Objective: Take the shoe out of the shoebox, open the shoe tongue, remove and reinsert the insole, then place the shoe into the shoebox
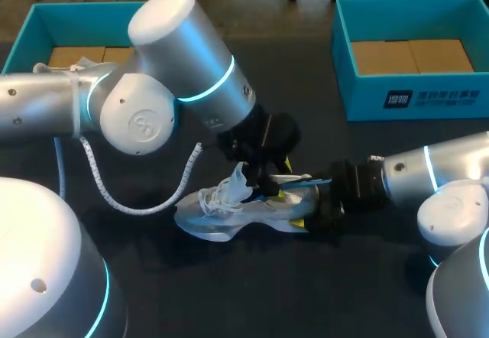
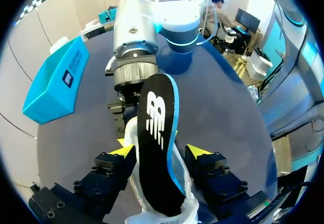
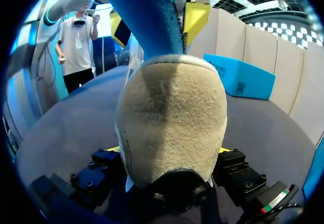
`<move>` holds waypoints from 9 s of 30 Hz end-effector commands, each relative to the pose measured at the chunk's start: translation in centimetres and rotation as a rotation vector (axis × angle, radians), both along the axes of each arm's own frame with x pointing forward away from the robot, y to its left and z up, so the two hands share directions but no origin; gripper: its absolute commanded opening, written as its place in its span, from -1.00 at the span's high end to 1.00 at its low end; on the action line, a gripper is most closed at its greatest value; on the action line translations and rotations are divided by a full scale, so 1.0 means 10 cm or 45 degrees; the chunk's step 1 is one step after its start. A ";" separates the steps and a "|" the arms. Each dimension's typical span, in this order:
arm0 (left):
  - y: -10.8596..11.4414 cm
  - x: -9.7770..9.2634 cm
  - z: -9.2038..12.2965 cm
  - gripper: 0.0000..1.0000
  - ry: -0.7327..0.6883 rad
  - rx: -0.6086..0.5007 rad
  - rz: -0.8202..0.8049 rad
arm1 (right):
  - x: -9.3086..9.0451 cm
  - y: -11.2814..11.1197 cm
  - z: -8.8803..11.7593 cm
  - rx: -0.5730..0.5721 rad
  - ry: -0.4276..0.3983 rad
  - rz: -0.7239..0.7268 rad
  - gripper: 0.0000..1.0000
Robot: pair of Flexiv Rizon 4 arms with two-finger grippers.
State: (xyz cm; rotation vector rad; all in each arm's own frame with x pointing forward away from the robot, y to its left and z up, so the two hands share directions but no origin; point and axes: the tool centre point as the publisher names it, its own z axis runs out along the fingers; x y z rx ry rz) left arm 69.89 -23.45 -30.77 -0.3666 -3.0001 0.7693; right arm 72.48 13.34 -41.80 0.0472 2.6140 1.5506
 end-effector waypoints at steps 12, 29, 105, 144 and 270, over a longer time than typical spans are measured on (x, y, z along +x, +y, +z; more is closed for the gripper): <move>-0.05 -0.01 -0.19 0.03 -0.118 -0.048 0.042 | 0.00 0.01 0.01 -0.007 0.000 -0.002 1.00; -0.10 0.03 -0.27 1.00 -0.078 -0.057 0.059 | 0.00 0.01 0.01 -0.007 0.000 -0.002 1.00; -0.36 -0.28 2.43 1.00 -0.076 -0.862 0.168 | 0.00 0.01 0.01 -0.007 0.000 -0.002 1.00; -0.03 -0.36 3.50 1.00 0.872 -0.880 0.450 | 0.00 0.01 0.01 -0.007 0.000 -0.002 1.00; 0.18 -1.19 3.91 1.00 1.330 -1.044 0.584 | 0.04 -0.17 0.16 -0.167 0.056 -0.045 -1.00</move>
